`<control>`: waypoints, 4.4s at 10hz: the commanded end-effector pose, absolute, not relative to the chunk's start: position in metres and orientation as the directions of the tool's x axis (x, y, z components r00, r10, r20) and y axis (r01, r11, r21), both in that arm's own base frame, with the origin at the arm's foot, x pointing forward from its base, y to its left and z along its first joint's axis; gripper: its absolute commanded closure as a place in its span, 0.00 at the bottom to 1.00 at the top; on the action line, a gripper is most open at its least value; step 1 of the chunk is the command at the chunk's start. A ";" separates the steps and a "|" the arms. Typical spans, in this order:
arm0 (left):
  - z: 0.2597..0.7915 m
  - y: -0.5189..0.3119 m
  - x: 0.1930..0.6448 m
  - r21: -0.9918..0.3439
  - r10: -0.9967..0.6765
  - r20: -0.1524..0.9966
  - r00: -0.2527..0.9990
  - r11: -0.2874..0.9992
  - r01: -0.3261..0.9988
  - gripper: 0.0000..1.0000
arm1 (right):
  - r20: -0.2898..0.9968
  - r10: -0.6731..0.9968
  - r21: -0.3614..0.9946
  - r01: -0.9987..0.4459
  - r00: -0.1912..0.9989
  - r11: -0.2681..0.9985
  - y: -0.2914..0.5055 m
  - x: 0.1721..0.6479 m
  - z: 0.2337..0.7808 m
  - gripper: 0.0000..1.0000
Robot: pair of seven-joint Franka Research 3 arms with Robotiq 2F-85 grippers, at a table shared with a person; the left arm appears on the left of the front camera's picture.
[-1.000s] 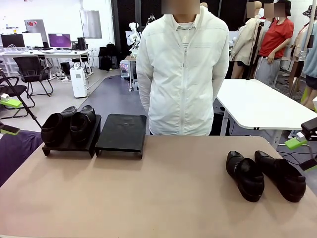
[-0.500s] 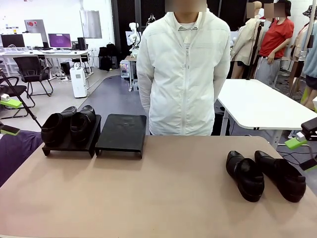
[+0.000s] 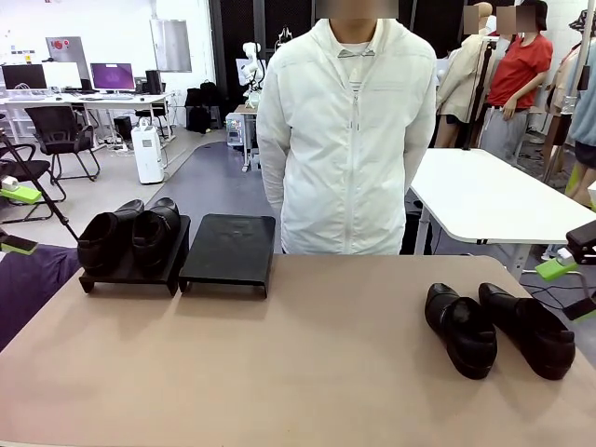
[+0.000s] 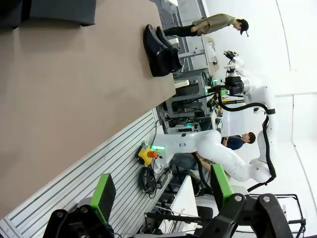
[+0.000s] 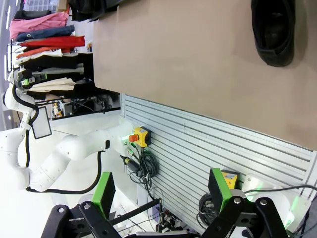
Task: Organize the shoes by placing them on the stand.
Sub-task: Pick up one Shoe and place it in the middle of the table.
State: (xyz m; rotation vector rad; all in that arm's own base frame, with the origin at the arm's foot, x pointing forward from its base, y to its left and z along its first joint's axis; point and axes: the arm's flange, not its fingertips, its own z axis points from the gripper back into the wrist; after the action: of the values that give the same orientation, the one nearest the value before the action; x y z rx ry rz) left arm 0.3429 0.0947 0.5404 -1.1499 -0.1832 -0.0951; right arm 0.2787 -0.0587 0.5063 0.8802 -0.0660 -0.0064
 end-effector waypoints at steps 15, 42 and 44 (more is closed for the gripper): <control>0.542 0.093 0.342 -0.906 0.034 0.188 0.982 0.393 0.159 0.00 | 0.108 -0.127 0.083 0.119 0.986 0.989 -0.001 0.446 0.392 0.00; 0.542 0.093 0.342 -0.906 0.034 0.188 0.982 0.393 0.159 0.00 | 0.146 -0.073 0.312 0.024 0.987 0.950 0.024 0.295 0.501 1.00; 0.542 0.093 0.342 -0.906 0.034 0.188 0.982 0.393 0.159 0.00 | 0.119 -0.073 0.286 0.036 0.990 0.958 0.030 0.302 0.507 1.00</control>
State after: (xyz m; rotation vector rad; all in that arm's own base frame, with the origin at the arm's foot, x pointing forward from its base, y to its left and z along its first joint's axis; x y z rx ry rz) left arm 0.3432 0.0952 0.5398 -1.1489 -0.1828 -0.0915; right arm 0.2967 0.0250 0.5081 0.2960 -0.1417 -0.0530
